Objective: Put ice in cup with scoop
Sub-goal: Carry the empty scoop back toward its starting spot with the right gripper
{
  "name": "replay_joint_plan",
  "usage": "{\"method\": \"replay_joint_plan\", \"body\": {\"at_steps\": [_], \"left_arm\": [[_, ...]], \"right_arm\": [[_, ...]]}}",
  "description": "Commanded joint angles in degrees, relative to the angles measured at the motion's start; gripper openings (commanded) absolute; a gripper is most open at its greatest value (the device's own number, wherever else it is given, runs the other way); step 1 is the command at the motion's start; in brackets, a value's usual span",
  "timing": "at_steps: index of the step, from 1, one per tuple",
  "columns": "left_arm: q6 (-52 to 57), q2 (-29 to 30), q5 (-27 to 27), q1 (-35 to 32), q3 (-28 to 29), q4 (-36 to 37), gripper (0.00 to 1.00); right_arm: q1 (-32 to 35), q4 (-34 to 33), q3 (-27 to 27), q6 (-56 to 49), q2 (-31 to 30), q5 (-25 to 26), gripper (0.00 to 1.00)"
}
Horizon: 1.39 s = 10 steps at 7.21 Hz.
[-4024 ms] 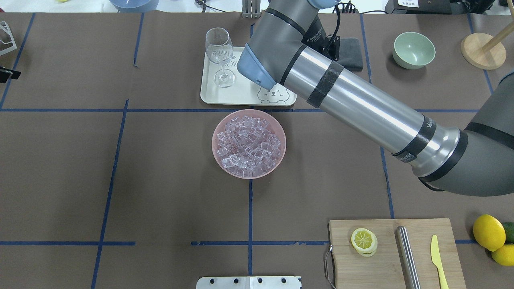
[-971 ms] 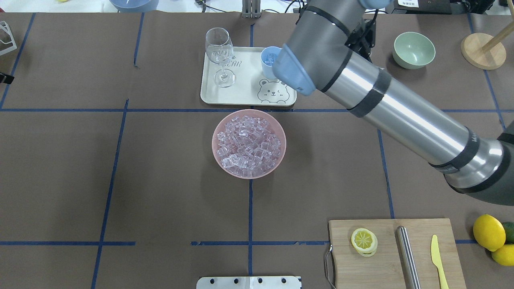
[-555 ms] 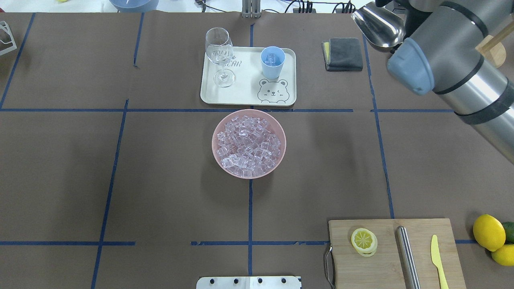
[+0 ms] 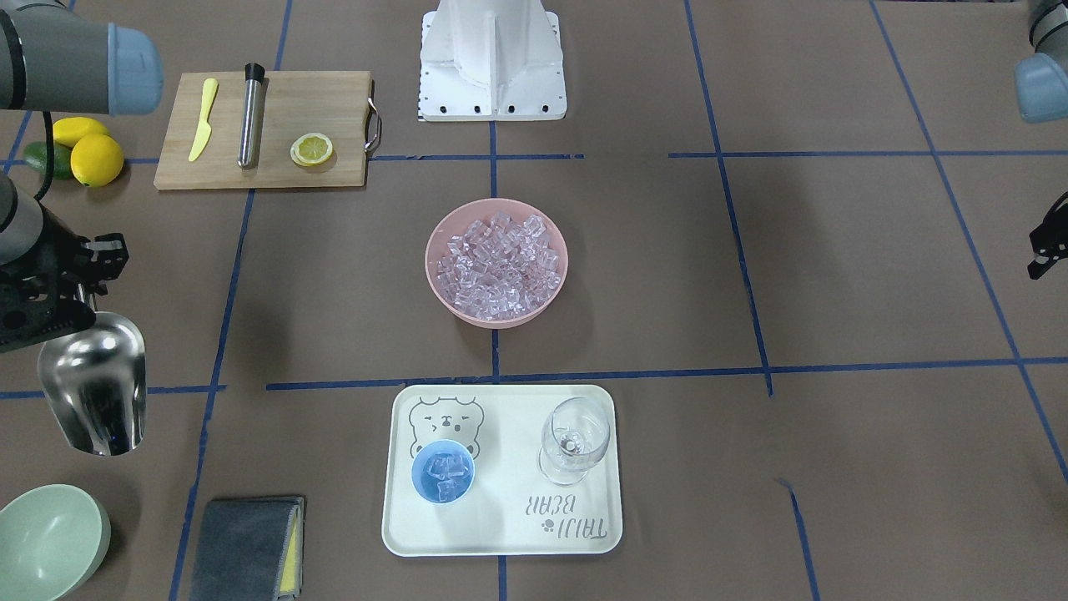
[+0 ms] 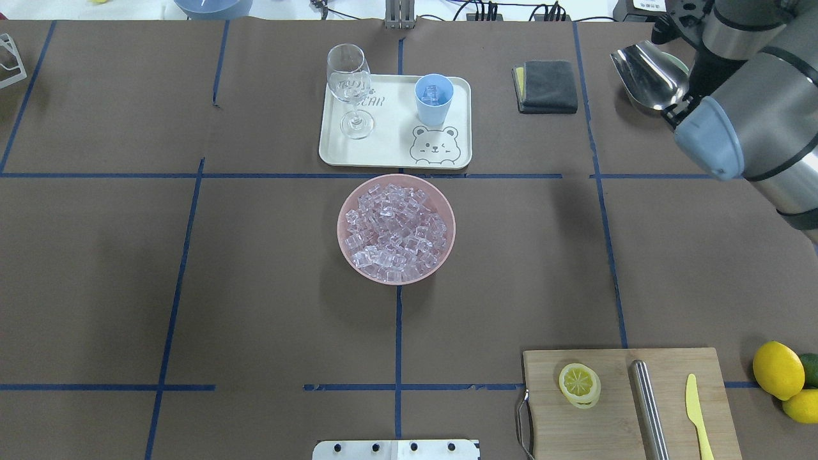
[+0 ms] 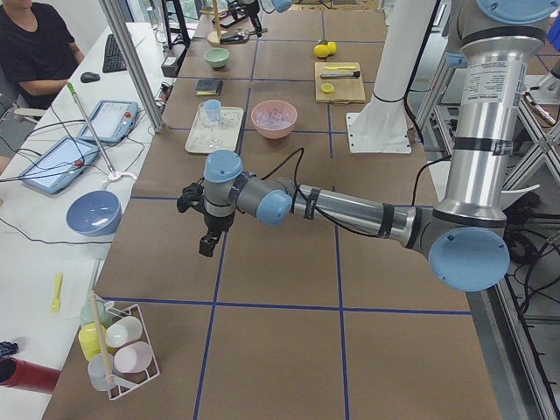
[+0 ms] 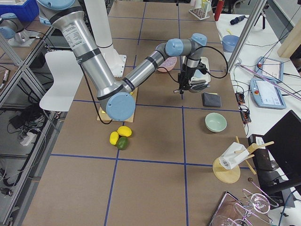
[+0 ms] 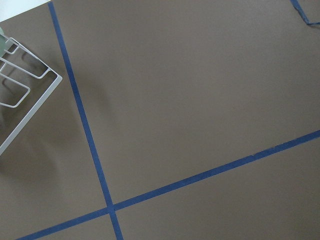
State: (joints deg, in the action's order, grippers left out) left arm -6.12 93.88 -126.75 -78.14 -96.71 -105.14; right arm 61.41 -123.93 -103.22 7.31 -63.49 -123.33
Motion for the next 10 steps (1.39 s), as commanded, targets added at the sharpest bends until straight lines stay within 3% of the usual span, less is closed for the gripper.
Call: {"method": "replay_joint_plan", "body": {"at_steps": [1, 3, 6, 10], "left_arm": [[0.0, -0.4, 0.1, 0.0, -0.1, 0.0, 1.00], [0.0, -0.4, 0.1, 0.0, -0.1, -0.1, 1.00], [0.0, -0.3, 0.3, 0.0, -0.2, -0.2, 1.00], [0.0, 0.2, 0.3, -0.1, -0.2, -0.2, 1.00]], "right_arm": [[-2.0, 0.5, -5.4, 8.3, -9.0, -5.6, 0.00], [-3.5, 1.8, -10.3, 12.1, -15.3, -6.0, 0.00], [-9.5, 22.3, -9.3, 26.8, -24.8, -5.4, 0.00], [-14.8, 29.7, -4.9, 27.1, -28.7, -4.8, 0.00]]}}
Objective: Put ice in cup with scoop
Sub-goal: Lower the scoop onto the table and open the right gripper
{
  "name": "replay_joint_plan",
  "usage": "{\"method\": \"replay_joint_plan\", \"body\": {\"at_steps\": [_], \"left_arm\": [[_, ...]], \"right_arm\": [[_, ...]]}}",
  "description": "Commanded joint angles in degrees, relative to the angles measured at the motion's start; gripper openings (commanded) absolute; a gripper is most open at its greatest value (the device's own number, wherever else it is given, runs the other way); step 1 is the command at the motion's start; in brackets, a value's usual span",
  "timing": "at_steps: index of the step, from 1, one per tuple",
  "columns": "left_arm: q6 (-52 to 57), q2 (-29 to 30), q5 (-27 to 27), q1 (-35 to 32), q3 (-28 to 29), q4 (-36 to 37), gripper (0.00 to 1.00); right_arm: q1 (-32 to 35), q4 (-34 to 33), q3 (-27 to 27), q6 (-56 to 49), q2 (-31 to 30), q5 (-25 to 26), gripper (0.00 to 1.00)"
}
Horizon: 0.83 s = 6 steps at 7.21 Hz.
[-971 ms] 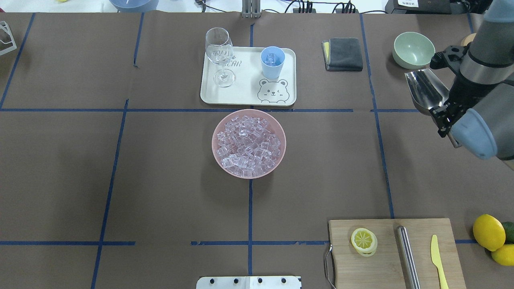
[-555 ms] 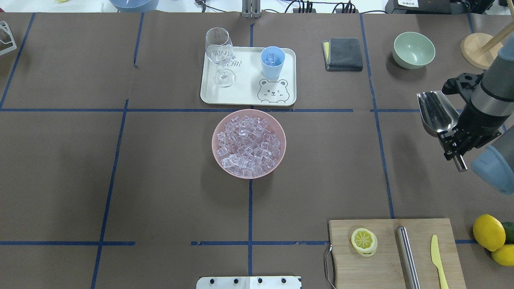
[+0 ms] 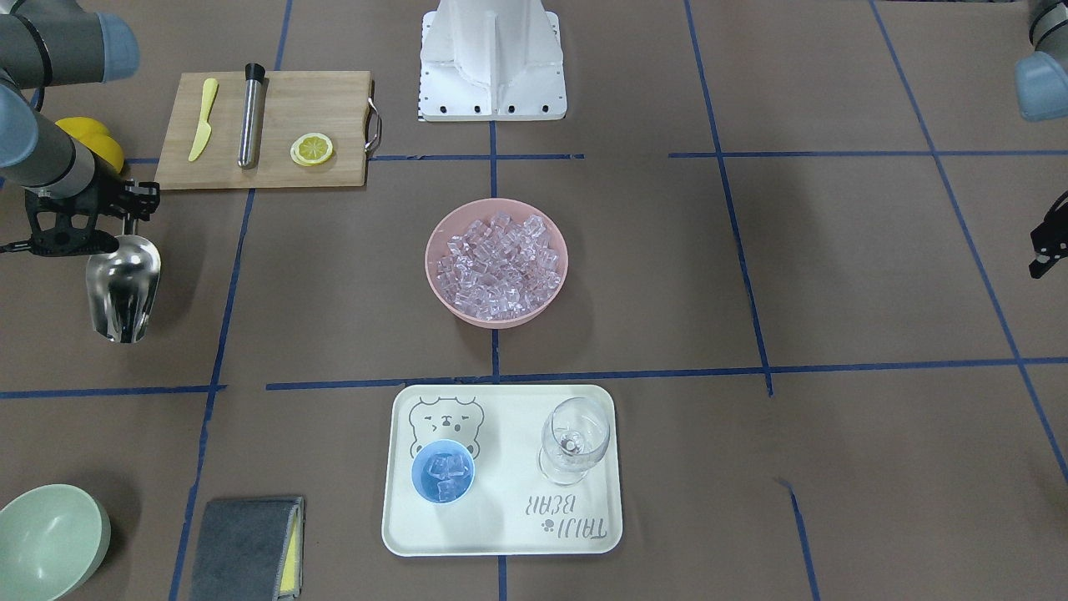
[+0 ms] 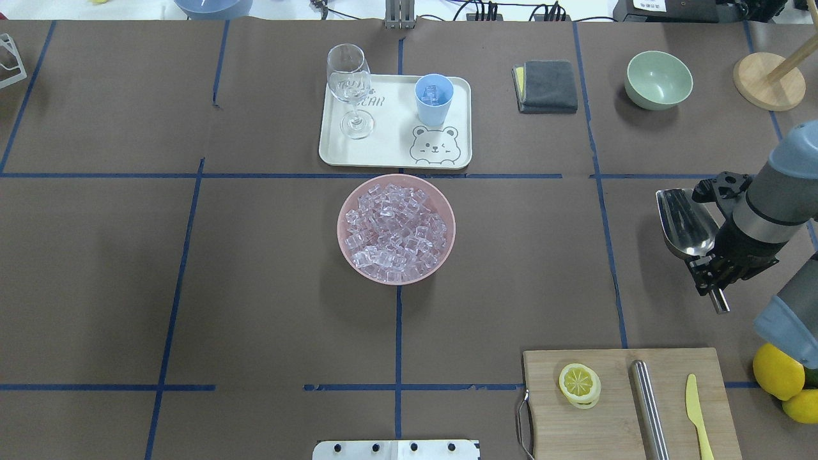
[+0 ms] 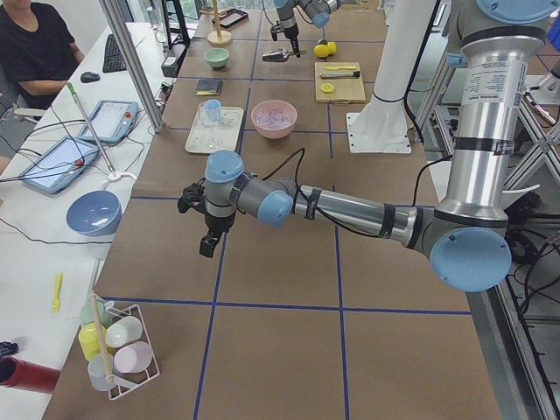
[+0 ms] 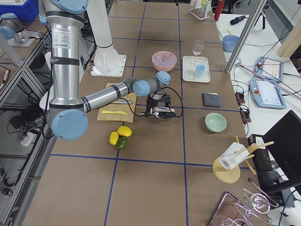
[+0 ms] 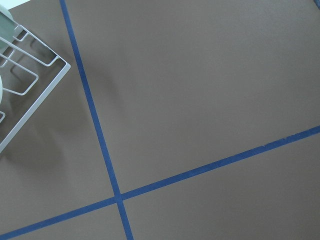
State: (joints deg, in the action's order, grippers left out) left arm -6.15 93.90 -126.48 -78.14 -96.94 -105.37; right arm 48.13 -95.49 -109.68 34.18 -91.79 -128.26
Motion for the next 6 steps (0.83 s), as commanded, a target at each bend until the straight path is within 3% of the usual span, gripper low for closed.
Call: {"method": "replay_joint_plan", "body": {"at_steps": [1, 3, 4, 5, 6], "left_arm": [[0.0, 0.2, 0.1, -0.1, -0.1, 0.0, 1.00], [0.0, 0.4, 0.1, -0.1, -0.1, 0.0, 1.00], [0.0, 0.5, 0.1, -0.1, -0.1, 0.0, 1.00], [0.0, 0.5, 0.0, -0.2, -0.1, 0.0, 1.00], [0.0, 0.5, 0.1, -0.1, -0.1, 0.0, 1.00]], "right_arm": [[-1.5, 1.3, 1.7, 0.2, -0.3, 0.2, 0.00], [-1.5, 1.4, 2.5, 0.0, 0.3, 0.0, 0.00], [-1.5, 1.4, 2.8, -0.3, 0.3, 0.2, 0.23], [-1.5, 2.7, 3.1, -0.3, 0.2, 0.6, 0.59], [-1.5, 4.9, 3.9, -0.2, -0.1, 0.9, 0.64]]}}
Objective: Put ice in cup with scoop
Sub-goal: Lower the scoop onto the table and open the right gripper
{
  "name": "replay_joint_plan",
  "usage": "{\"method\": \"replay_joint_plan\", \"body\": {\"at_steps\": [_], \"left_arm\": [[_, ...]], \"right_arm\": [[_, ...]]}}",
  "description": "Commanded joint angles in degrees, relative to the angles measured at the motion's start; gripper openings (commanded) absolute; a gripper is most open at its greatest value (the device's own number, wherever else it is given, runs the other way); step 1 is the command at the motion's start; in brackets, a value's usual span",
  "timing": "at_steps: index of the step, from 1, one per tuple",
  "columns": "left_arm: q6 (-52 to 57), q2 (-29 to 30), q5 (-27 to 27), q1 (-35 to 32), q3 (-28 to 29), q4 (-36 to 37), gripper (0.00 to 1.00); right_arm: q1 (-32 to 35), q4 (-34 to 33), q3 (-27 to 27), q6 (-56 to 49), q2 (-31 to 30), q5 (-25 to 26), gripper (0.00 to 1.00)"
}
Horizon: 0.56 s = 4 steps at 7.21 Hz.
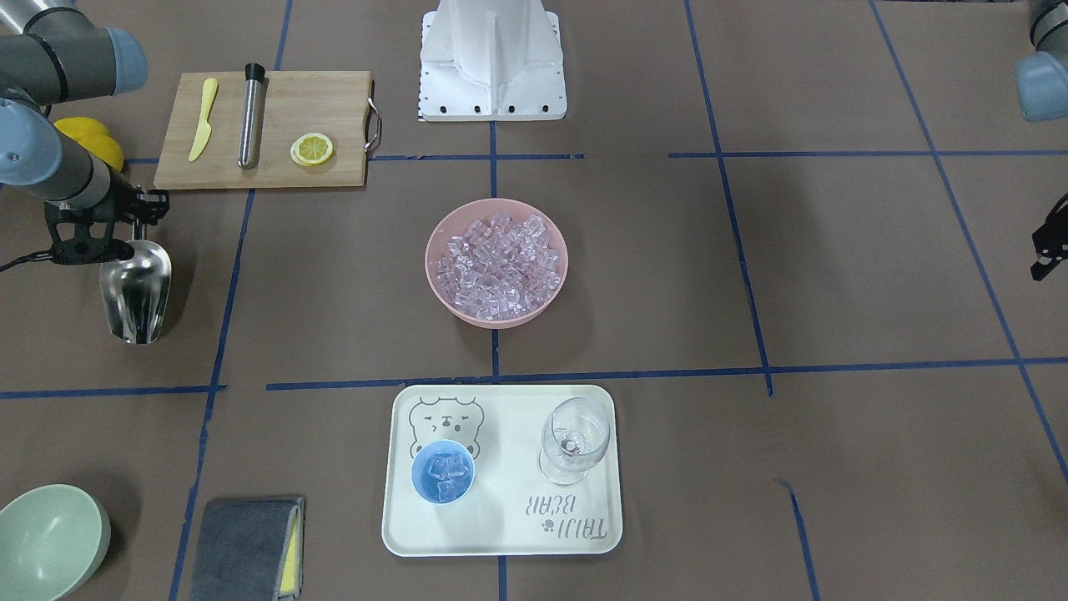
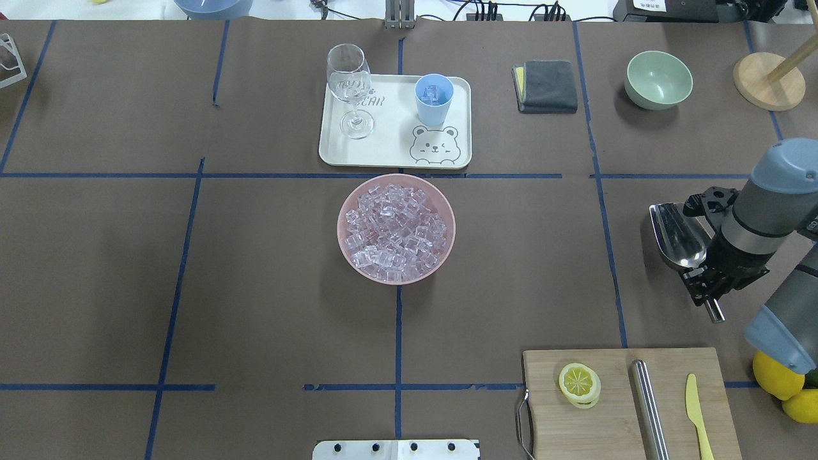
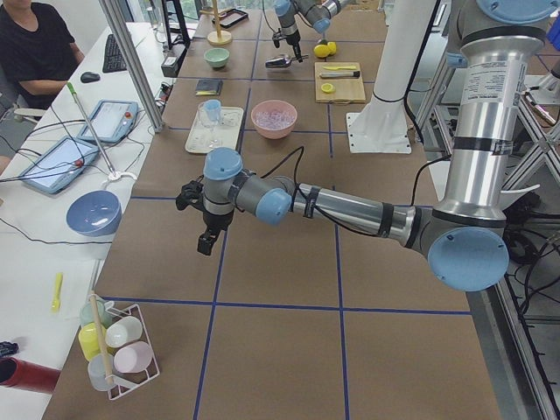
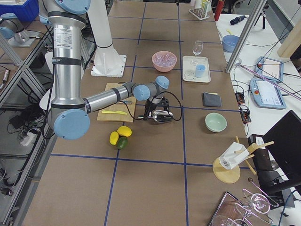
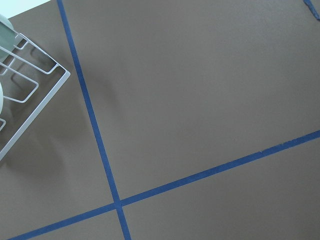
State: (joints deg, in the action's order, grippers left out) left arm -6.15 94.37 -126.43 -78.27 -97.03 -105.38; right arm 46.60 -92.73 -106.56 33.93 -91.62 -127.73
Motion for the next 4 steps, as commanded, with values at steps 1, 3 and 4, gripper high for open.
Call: {"method": "replay_joint_plan", "body": {"at_steps": [1, 3, 4], "left_arm": [[0.0, 0.1, 0.0, 0.0, 0.0, 0.0, 1.00], [0.0, 0.1, 0.0, 0.0, 0.0, 0.0, 1.00], [0.0, 0.1, 0.0, 0.0, 0.0, 0.0, 1.00]], "right_arm": [[0.1, 2.6, 0.9, 0.3, -0.1, 0.5, 1.00], [0.2, 2.6, 0.2, 0.3, 0.1, 0.8, 1.00], [2.3, 2.6, -1.4, 0.3, 0.0, 1.0, 1.00]]}}
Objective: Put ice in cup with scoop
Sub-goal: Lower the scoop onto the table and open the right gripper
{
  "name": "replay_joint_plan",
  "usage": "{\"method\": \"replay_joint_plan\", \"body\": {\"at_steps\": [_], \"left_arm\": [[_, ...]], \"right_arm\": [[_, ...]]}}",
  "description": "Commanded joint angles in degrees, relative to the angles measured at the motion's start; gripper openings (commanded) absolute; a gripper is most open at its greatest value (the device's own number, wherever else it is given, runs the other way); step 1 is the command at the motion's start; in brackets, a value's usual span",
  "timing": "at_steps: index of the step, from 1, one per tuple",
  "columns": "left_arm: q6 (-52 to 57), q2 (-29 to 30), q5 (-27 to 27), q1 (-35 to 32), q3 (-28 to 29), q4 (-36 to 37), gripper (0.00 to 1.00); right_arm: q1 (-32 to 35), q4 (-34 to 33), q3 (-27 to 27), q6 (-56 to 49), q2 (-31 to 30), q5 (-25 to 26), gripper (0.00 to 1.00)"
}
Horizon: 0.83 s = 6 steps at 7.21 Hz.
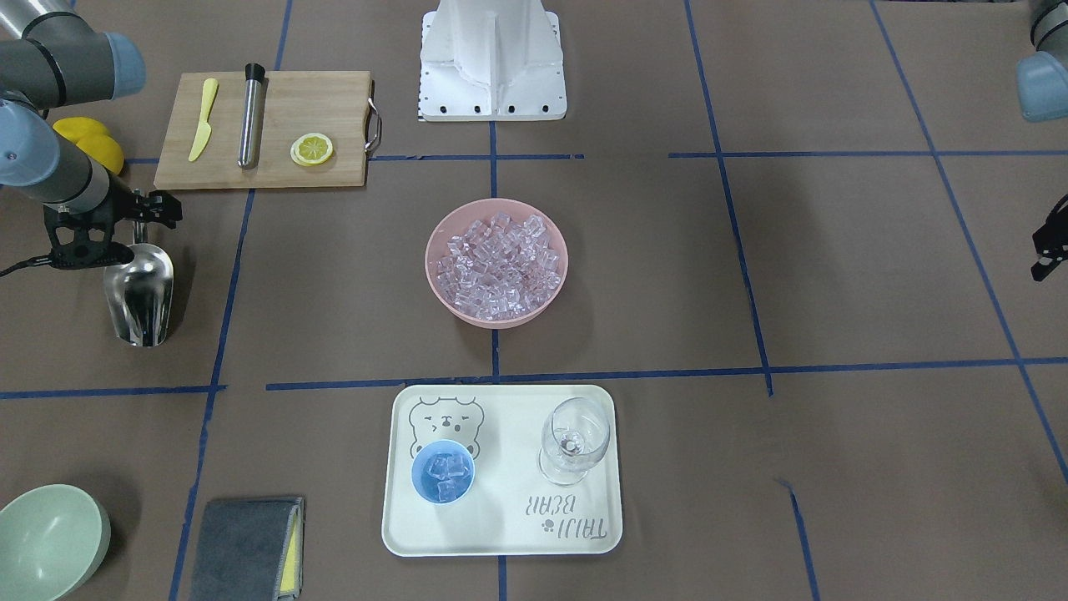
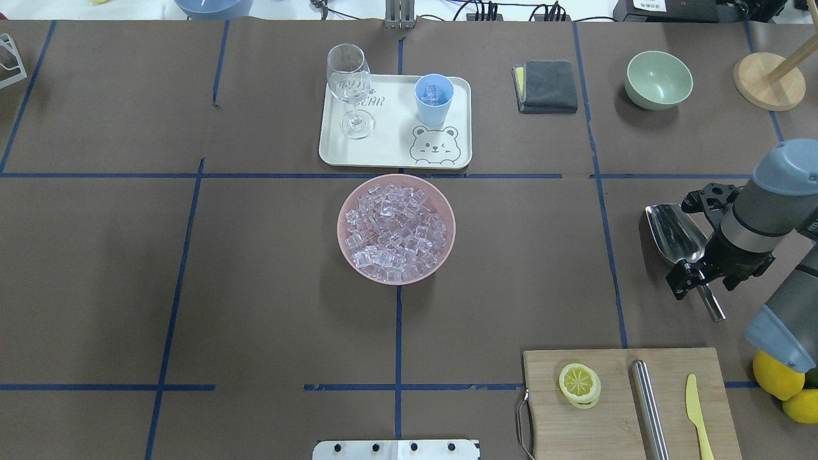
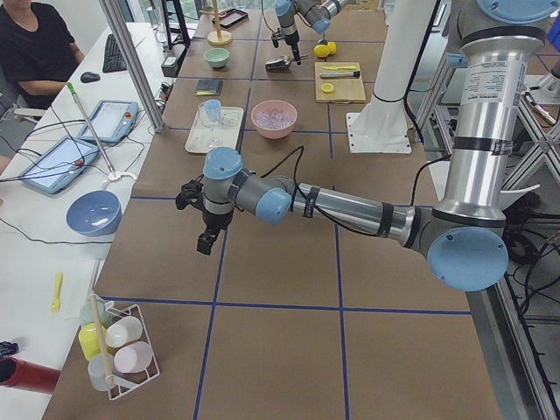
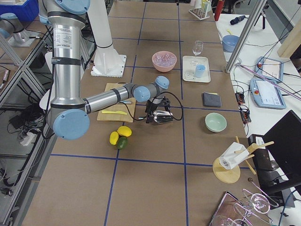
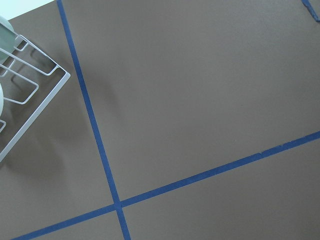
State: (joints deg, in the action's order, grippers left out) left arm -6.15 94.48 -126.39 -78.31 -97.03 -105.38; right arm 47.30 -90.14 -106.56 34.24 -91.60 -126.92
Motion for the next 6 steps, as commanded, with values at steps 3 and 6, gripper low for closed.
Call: {"method": "replay_joint_plan", "body": {"at_steps": [3, 6], "left_arm": [[0.0, -0.3, 0.0, -0.5, -0.9, 0.3, 1.00], [0.0, -1.6, -0.5, -1.1, -0.4, 0.7, 1.00]], "right_arm": [[14.2, 0.1, -4.6, -1.2, -0.3, -0.1, 1.00], [25.4, 0.1, -0.8, -12.5, 0.0, 0.6, 1.00]]}}
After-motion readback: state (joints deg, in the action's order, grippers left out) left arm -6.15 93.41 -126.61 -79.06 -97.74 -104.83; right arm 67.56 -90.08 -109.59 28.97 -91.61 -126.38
